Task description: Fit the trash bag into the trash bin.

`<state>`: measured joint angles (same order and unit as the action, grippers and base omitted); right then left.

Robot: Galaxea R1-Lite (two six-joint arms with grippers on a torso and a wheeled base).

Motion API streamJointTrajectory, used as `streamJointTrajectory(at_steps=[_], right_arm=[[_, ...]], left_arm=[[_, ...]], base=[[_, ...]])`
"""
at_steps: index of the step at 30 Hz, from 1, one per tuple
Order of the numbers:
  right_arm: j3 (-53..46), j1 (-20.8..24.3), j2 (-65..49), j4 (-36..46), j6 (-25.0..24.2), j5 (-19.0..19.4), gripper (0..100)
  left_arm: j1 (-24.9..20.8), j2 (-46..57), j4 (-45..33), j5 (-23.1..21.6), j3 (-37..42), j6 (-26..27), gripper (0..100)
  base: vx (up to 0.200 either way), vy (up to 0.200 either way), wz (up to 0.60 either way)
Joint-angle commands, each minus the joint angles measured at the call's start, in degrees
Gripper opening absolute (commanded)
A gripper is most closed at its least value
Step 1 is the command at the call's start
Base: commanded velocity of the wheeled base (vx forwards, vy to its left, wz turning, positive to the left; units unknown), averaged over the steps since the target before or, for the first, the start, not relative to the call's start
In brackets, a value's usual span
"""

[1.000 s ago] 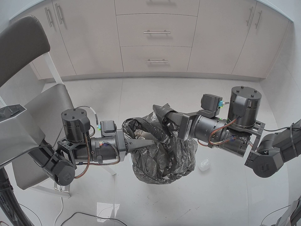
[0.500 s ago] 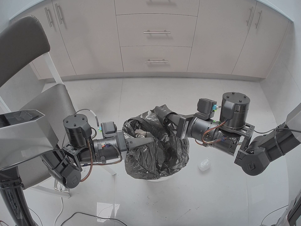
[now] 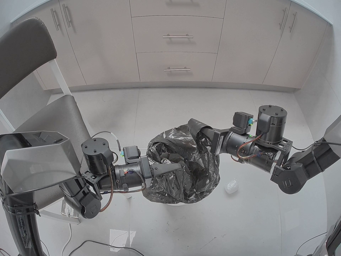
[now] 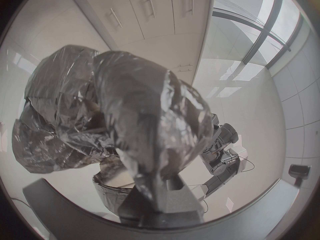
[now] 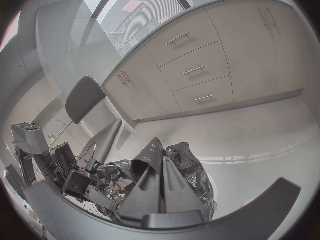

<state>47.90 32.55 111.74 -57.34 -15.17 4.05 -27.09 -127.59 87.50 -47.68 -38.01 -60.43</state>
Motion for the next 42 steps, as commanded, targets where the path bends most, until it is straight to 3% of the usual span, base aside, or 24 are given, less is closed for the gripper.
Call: streamJointTrajectory(at_steps=[1,39,42], right_arm=[[-2.37,-0.47,-3.46,0.04,0.49,0.00,0],[-6.76,-0.29,-10.84,0.04,3.04,-1.59,0],[-6.94,0.06,-11.02,0.04,5.15,-4.05,0]], left_arm=[[-2.27,-1.09,0.12,0.04,0.04,-0.92,0],[-7.72,-3.37,0.21,-0.49,-0.31,-0.39,0],[-8.16,-3.19,0.21,-0.49,-0.40,-0.30,0]], base=[[0.000,0.000,0.00],[0.000,0.000,0.00],[0.000,0.000,0.00]])
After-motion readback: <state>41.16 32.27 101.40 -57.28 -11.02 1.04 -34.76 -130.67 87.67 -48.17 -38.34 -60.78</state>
